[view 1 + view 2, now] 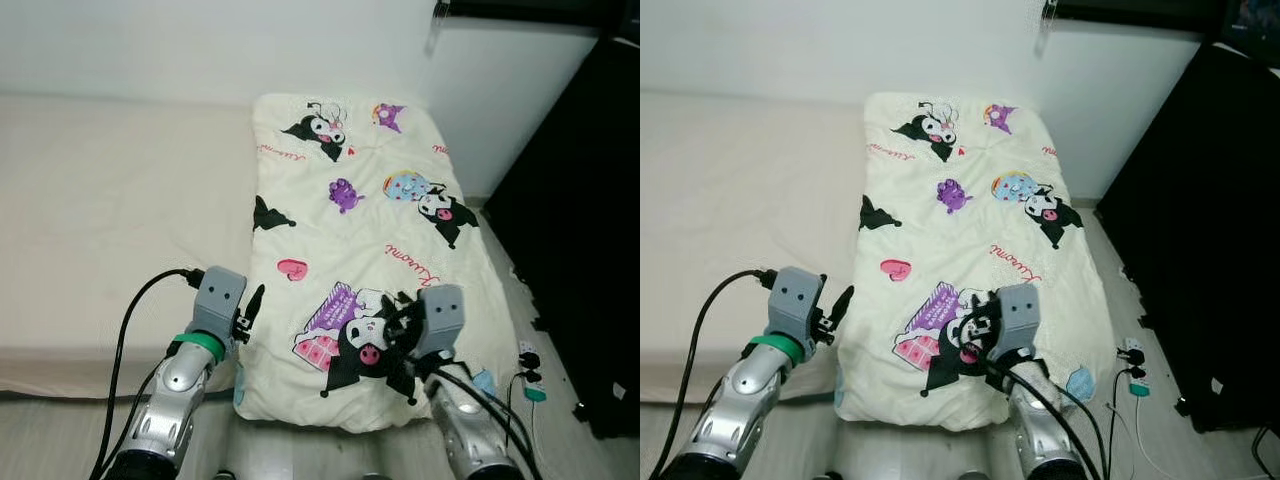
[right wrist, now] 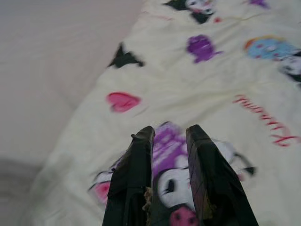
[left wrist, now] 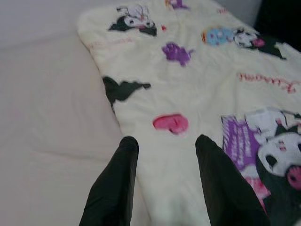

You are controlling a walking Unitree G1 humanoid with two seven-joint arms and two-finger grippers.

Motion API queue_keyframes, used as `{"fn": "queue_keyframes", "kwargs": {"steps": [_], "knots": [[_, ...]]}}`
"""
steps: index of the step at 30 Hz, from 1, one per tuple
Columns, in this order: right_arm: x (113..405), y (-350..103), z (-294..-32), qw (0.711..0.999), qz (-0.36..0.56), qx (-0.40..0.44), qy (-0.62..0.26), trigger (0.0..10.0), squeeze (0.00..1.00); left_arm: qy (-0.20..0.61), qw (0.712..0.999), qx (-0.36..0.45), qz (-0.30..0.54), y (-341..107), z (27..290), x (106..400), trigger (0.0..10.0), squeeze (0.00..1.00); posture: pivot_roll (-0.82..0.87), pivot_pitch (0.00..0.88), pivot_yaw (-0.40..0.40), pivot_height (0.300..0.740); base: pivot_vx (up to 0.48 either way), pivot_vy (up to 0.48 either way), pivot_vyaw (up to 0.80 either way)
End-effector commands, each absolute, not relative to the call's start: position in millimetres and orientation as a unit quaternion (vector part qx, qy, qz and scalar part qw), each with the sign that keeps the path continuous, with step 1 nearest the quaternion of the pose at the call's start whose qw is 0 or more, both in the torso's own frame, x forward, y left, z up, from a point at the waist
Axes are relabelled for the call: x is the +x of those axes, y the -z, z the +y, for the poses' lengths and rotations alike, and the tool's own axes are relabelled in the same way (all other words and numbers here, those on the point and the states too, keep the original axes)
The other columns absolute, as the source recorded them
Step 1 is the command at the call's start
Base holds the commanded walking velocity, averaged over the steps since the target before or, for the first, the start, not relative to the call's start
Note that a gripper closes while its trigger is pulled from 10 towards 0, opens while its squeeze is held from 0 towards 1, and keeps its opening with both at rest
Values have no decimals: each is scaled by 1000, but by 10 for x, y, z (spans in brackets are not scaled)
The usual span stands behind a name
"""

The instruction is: Clean up the room

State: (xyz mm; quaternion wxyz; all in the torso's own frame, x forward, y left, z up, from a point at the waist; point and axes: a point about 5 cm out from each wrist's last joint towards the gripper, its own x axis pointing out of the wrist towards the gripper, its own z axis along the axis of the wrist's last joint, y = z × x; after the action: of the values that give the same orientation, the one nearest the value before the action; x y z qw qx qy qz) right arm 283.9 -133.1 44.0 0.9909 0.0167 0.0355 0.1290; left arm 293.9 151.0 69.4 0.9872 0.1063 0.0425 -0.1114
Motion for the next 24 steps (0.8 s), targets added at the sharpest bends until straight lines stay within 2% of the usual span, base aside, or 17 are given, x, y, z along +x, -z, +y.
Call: {"fn": "queue_keyframes", "kwargs": {"steps": [1,24], "knots": [[2822,-408,-1339,991,37,7,-129,10000,0,116,986,111,49,-634,1499,2921,10000,0,5,18,6,734,0,0,0],[2838,-355,-1244,989,32,1,-143,10000,0,107,986,115,56,-528,1560,2921,10000,0,9,15,11,734,0,0,0]]}}
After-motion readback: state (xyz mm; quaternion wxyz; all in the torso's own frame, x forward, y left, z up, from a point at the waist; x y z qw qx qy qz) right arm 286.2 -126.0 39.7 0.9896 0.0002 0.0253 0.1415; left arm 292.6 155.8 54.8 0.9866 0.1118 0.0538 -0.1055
